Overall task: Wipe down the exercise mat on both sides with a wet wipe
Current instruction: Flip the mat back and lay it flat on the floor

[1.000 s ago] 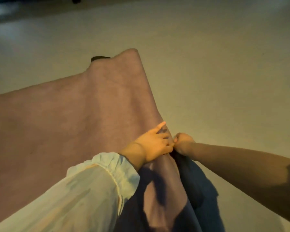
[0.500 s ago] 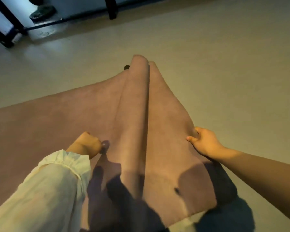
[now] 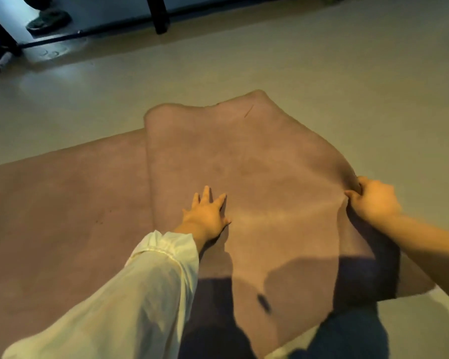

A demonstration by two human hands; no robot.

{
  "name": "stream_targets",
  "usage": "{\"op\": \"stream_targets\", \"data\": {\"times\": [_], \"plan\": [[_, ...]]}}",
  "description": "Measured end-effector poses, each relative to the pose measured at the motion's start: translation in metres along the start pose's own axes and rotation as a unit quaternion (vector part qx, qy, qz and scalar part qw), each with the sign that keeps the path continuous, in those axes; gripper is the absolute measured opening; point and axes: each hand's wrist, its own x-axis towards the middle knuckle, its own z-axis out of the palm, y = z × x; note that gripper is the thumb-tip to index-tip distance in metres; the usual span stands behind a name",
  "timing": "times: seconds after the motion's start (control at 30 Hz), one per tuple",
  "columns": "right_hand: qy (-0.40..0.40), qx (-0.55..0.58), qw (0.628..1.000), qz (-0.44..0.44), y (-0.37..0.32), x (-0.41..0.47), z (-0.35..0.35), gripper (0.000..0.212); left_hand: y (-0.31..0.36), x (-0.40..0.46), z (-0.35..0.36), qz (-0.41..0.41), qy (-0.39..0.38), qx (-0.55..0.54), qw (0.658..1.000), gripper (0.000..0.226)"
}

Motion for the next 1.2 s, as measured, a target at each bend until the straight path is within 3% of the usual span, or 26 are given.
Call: {"op": "stream_targets", "data": {"times": [0.13,0.3,0.47,0.53,0.67,0.77,0.87,1.03,1.2], "plan": [[0.005,-0.010,0.996,0.086,0.057,0.000,-0.034,0.020,0.040,0.004,0.014,0.058,-0.014,0.013,0.998,0.074],[-0.102,0.025,0.977,0.188,0.101,-0.014,-0.044,0.038,0.082,0.005,0.037,0.133,-0.031,0.111,0.984,0.078],[-0.142,0.071,0.975,0.153,0.124,-0.029,-0.039,0.074,0.137,0.008,0.055,0.152,-0.065,0.083,0.983,0.079],[-0.126,0.038,0.979,0.156,0.132,-0.029,-0.035,0.068,0.158,0.012,0.058,0.147,-0.087,0.063,0.983,0.079],[-0.092,0.052,0.980,0.169,0.139,-0.018,-0.033,0.030,0.202,0.021,0.058,0.132,-0.117,0.010,0.984,0.082],[-0.074,0.056,0.988,0.122,0.146,-0.013,-0.030,0.027,0.234,0.028,0.057,0.115,-0.115,-0.003,0.987,0.080],[-0.016,0.031,0.995,0.090,0.159,0.000,-0.043,0.010,0.257,0.036,0.060,0.097,-0.103,0.019,0.990,0.074],[0.132,-0.070,0.986,0.075,0.182,0.047,-0.097,0.014,0.300,0.045,0.061,0.123,-0.079,0.070,0.987,0.072],[0.181,-0.113,0.971,0.109,0.225,0.073,-0.125,0.012,0.353,0.062,0.052,0.174,-0.026,0.110,0.978,0.070]]}}
